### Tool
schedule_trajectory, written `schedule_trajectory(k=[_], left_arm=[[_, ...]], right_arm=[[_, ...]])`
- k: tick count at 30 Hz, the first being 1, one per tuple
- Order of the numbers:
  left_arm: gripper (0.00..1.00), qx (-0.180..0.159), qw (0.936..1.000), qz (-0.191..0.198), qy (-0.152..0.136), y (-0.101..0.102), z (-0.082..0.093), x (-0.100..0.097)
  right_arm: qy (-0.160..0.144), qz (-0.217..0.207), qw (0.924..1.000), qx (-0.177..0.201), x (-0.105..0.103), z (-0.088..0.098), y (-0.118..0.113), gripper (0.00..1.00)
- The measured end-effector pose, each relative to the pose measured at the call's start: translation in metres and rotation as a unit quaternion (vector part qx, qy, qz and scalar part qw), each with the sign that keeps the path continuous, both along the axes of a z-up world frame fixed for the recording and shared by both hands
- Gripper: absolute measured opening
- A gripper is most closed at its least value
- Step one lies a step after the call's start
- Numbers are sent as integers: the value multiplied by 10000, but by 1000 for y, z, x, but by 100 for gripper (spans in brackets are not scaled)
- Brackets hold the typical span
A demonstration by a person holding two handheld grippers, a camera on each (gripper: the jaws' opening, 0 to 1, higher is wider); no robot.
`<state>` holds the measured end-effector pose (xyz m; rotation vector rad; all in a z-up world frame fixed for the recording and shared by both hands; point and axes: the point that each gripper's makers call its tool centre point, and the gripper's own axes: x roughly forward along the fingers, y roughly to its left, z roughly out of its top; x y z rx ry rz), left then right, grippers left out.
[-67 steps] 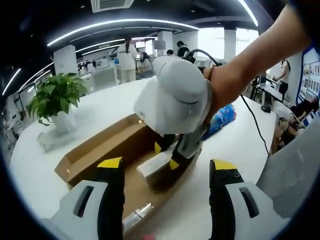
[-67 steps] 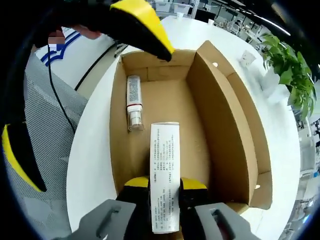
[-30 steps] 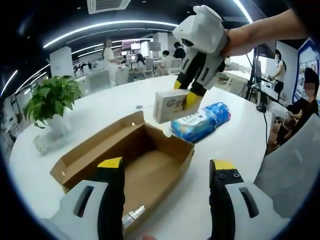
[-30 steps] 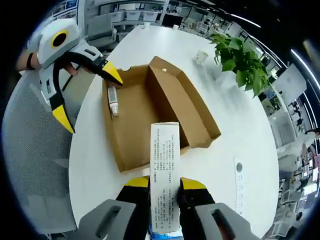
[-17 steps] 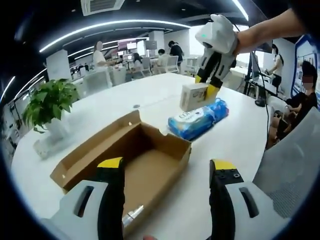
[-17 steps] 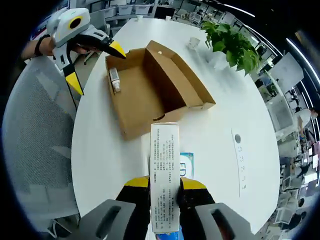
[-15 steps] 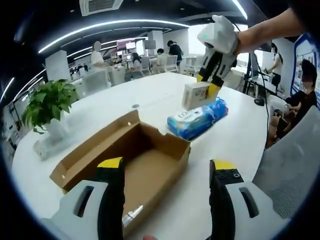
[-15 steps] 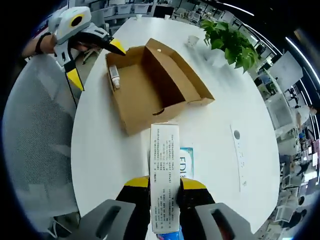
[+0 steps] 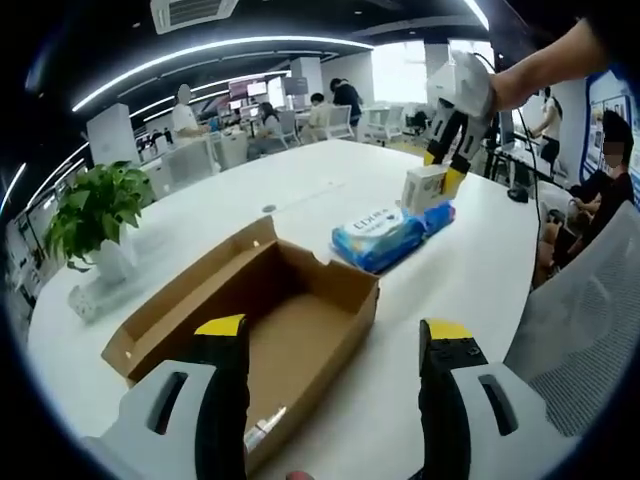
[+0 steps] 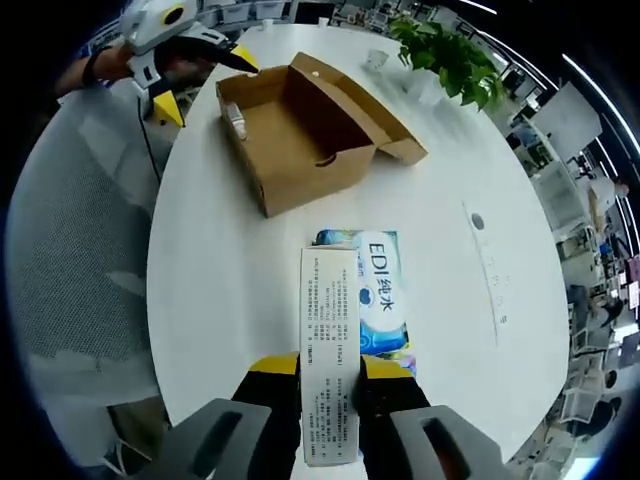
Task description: Operate the shoe box by opening the lid, removing the specified soft item, and placing it in the target area until the item is outside and the box remains undamaged.
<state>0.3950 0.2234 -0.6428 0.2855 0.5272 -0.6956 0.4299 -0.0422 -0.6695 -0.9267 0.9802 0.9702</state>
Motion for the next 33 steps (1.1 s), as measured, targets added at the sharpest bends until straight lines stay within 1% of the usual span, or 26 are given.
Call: schedule_trajectory(k=[4,9,18,22,28,31,33], left_arm=[[68,30,10000,51,17,4,-1,1],[68,-28,9997,221,45,12,-2,6],[68,73,9996,258,66,17,-5,6],[68,116,9995,277,82,19,-8,7],[68,167,9993,327,115,23,-10,7],[68,195,9992,330,131,24,-11,6],[68,219,9991,335,142,24,-13,6]], right_arm=[[52,-52,10000,-3,-4,-7,-8,16],[98,-105,9999,57,-6,-13,-13,17],[186,-230,9995,64,-7,-26,-28,17],[234,-203,9995,12,-8,-32,-32,17],[265,-214,9994,27,-5,-35,-39,17],[260,-245,9994,38,2,-33,-44,17],[272,-179,9995,18,5,-31,-45,17]])
